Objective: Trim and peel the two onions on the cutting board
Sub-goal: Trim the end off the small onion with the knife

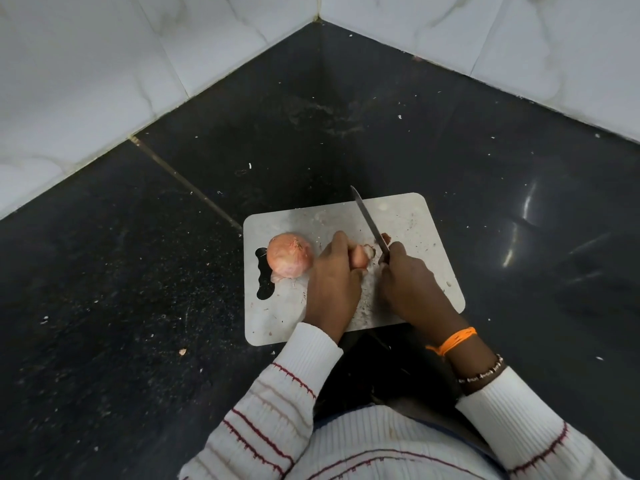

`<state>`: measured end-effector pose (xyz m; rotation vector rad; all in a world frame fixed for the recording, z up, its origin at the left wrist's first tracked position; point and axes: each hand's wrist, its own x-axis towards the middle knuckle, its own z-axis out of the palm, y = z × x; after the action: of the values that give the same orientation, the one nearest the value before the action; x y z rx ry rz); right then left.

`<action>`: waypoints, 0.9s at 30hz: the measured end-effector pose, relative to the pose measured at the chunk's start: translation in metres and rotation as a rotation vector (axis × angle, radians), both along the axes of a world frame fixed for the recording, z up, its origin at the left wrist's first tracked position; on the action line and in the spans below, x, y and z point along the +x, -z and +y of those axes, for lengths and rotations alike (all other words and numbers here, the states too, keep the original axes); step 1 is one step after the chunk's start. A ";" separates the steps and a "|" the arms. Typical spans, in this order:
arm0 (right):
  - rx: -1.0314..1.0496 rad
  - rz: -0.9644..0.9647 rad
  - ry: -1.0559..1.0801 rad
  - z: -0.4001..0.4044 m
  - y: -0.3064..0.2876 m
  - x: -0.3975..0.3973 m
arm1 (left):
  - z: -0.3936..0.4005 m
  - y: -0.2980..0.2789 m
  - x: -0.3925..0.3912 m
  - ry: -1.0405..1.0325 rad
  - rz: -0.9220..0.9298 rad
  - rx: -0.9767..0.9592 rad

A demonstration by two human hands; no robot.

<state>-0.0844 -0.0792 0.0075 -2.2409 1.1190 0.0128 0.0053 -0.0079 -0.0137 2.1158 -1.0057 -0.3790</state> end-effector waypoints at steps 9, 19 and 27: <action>0.098 0.030 -0.092 0.012 -0.009 -0.011 | 0.001 0.005 -0.001 0.005 -0.110 -0.080; -0.038 0.149 -0.116 0.025 -0.009 -0.013 | 0.004 0.003 -0.003 0.018 -0.064 -0.179; 0.013 0.158 -0.105 0.027 0.005 -0.014 | 0.003 0.008 -0.003 0.043 -0.125 -0.140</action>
<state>-0.0985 -0.0527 0.0022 -2.3172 1.0769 0.2441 0.0022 -0.0047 -0.0219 2.0139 -1.1183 -0.1927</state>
